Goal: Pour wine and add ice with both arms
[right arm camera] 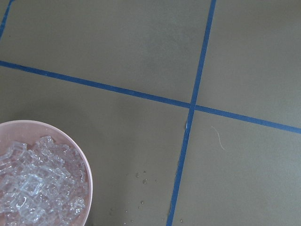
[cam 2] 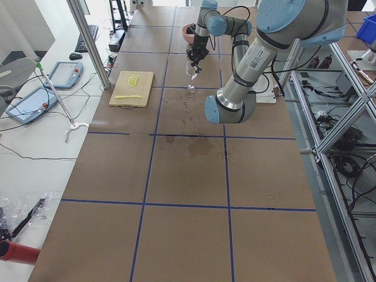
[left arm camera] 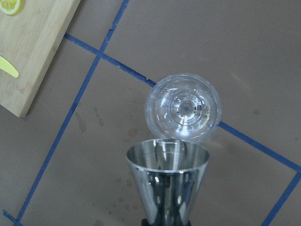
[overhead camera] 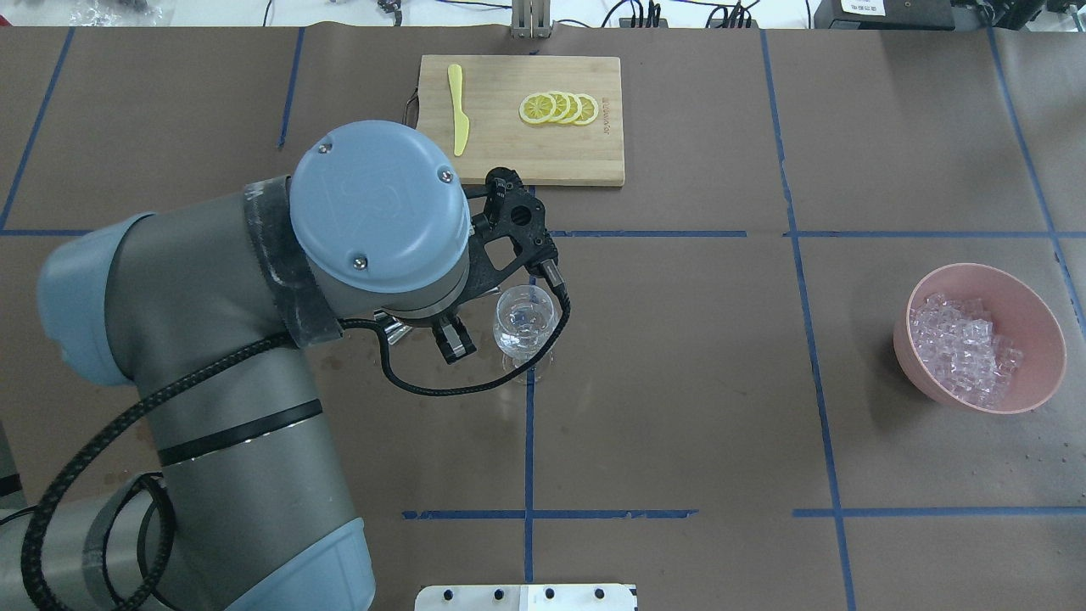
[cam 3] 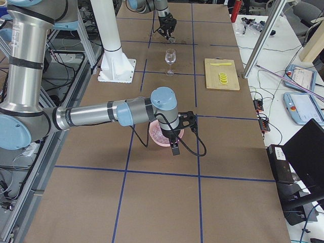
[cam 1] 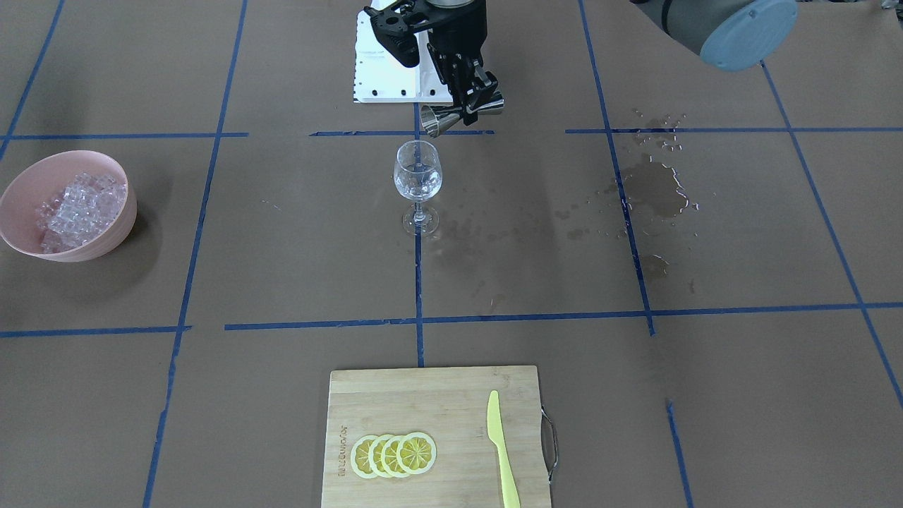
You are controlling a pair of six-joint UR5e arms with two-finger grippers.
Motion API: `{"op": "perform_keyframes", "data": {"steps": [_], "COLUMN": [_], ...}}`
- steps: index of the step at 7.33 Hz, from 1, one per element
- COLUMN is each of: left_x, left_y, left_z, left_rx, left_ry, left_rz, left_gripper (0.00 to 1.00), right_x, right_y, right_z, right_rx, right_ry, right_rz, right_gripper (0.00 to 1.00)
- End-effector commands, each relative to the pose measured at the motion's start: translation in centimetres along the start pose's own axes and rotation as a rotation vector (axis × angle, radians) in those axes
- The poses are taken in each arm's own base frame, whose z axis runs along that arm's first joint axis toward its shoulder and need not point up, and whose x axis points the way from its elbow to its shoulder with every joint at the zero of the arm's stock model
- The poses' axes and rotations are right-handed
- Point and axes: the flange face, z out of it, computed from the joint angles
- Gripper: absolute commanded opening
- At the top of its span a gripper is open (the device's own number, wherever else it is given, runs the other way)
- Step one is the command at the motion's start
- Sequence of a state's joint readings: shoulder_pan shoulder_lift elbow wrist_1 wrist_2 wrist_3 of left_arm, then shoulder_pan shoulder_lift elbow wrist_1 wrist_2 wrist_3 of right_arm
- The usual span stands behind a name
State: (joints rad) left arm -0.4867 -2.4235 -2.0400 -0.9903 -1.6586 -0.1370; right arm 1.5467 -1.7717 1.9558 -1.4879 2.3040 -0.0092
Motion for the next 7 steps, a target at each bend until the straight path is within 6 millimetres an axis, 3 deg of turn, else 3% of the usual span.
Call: {"op": "perform_keyframes", "data": {"steps": [1,2,5,7], "left_x": [-1.0,-1.0,-3.6,-7.5], "left_y": [0.4,0.7,2.8,3.6], "left_z": [-0.7,-0.7,0.6,0.1], "left_rx": [0.020,0.029,0.115,0.185], "left_ry": [-0.009,-0.007,-0.028,-0.073], "left_rz": [0.009,0.010,0.031,0.001], "left_gripper": [0.00,0.00,0.00,0.00], "right_x": [0.0,0.0,-0.1,-0.1], "right_y": [0.0,0.0,0.0,0.0], "right_z": [0.0,0.0,0.0,0.0], "right_rx": [0.000,0.000,0.001,0.001], "right_ry": [0.000,0.000,0.000,-0.002], "right_rz": [0.000,0.000,-0.001,-0.001], "right_gripper": [1.00,1.00,1.00,1.00]}}
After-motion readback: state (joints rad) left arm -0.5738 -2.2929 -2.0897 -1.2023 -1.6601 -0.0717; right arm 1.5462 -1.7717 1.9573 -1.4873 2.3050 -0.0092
